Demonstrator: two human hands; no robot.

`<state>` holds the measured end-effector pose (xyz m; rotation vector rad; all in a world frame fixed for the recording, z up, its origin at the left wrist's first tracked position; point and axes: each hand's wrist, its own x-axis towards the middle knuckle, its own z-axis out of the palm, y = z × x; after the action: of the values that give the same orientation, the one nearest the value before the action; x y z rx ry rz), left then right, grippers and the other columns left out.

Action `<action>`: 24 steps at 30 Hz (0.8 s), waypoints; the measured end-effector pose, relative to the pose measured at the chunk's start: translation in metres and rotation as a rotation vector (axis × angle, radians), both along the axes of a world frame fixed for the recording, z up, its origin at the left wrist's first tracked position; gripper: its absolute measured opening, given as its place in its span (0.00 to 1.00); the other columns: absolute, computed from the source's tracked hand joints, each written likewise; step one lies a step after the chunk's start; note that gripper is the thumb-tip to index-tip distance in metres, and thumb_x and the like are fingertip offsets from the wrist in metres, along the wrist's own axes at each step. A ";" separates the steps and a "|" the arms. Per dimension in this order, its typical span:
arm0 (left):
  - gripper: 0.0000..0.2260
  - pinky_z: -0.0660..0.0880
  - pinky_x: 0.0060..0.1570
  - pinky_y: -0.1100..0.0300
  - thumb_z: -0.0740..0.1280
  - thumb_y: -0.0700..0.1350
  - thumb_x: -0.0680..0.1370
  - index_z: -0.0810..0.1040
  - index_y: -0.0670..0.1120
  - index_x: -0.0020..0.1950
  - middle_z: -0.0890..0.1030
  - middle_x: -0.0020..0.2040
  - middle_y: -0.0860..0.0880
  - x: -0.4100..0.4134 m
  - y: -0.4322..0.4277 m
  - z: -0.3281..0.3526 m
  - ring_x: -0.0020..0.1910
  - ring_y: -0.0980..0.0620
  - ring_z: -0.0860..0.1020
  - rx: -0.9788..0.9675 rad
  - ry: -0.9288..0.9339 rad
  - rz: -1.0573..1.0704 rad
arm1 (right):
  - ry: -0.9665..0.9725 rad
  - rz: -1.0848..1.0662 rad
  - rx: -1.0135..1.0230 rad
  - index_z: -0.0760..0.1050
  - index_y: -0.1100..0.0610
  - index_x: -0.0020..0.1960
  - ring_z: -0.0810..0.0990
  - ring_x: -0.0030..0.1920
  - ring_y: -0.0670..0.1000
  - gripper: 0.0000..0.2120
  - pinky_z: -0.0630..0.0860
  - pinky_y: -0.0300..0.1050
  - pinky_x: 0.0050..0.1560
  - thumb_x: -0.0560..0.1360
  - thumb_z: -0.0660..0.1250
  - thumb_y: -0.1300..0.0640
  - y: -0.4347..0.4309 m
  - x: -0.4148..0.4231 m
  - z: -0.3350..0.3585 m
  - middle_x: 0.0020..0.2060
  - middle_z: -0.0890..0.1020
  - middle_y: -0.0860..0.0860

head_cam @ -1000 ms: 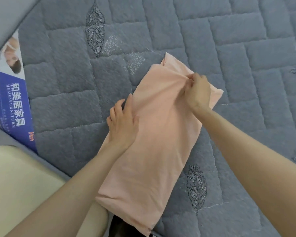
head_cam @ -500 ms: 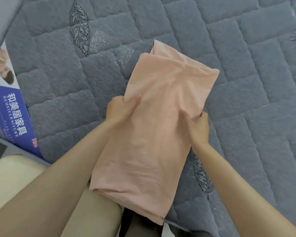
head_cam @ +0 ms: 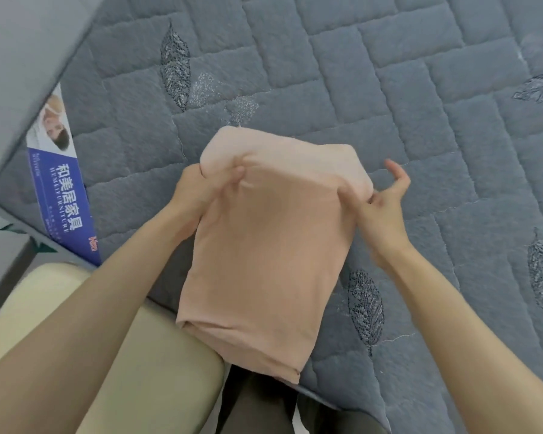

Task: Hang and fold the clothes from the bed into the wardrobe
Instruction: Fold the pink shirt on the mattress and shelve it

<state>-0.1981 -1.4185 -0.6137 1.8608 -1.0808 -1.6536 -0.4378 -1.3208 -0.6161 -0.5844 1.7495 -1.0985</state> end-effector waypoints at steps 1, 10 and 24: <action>0.15 0.75 0.37 0.65 0.76 0.49 0.70 0.81 0.46 0.54 0.83 0.49 0.48 0.010 0.005 0.011 0.45 0.53 0.82 -0.037 -0.027 0.008 | 0.017 0.074 -0.048 0.50 0.45 0.74 0.80 0.39 0.43 0.37 0.76 0.34 0.43 0.75 0.71 0.56 -0.003 0.002 0.009 0.43 0.80 0.50; 0.21 0.68 0.63 0.69 0.76 0.49 0.69 0.76 0.60 0.60 0.76 0.66 0.51 0.075 0.059 0.089 0.60 0.69 0.72 -0.493 -0.300 -0.009 | 0.687 0.610 -0.191 0.82 0.53 0.45 0.76 0.34 0.40 0.09 0.71 0.29 0.40 0.66 0.76 0.60 -0.033 0.040 0.089 0.33 0.80 0.45; 0.08 0.71 0.41 0.73 0.75 0.44 0.72 0.81 0.46 0.48 0.79 0.41 0.60 0.120 0.036 0.211 0.37 0.72 0.75 -0.799 -0.216 0.462 | 0.778 0.825 -0.668 0.65 0.55 0.46 0.76 0.61 0.47 0.08 0.67 0.53 0.70 0.80 0.62 0.54 -0.100 0.093 0.222 0.54 0.82 0.47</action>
<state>-0.0779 -1.3827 -0.4022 1.5768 -1.0668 -0.6255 -0.3445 -1.4208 -0.3936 -2.1454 1.4068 -0.8558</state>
